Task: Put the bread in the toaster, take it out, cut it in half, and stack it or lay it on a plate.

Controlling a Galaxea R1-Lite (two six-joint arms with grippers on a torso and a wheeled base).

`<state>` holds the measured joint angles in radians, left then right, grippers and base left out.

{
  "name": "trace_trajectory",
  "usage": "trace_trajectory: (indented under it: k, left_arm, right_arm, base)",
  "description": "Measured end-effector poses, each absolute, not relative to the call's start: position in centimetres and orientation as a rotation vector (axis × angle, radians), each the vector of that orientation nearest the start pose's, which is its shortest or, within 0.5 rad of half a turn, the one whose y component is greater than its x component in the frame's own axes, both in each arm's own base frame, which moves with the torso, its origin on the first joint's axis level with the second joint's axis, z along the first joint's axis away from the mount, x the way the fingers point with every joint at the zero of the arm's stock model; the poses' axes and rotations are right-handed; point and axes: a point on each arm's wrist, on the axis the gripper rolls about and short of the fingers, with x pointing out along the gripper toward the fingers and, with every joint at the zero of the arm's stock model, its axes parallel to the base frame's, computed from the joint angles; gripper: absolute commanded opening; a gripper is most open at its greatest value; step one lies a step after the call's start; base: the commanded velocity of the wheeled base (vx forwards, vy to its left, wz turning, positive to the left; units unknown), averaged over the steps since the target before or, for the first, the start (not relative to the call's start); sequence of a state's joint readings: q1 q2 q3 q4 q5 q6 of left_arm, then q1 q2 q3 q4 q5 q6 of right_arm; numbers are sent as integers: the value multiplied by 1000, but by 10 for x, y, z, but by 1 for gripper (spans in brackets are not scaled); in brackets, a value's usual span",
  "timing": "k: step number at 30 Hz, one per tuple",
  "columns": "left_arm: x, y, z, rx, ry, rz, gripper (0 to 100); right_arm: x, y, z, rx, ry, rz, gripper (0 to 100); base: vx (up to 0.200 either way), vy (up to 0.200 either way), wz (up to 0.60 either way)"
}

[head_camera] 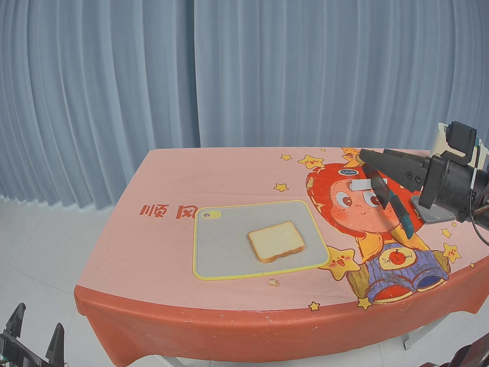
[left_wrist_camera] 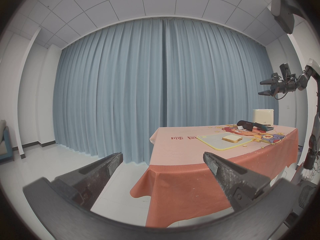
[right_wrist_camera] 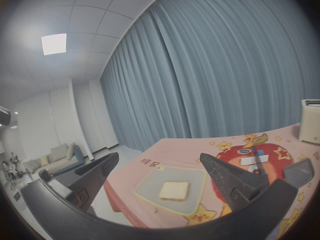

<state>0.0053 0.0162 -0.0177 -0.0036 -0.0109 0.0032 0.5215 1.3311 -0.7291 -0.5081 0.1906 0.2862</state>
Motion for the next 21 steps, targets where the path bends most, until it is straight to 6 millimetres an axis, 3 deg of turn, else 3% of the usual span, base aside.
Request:
trace_trajectory:
  k: [7, 21]
  left_arm:
    - [-23, 0, 81, 4, -5, -6, 100]
    - [-23, 0, 81, 4, -5, -5, 100]
  right_arm:
    - [201, 86, 243, 188, 161, 558, 100]
    - [211, 73, 226, 157, 188, 476, 100]
  base:
    - [0, 0, 0]
    - [0, 0, 0]
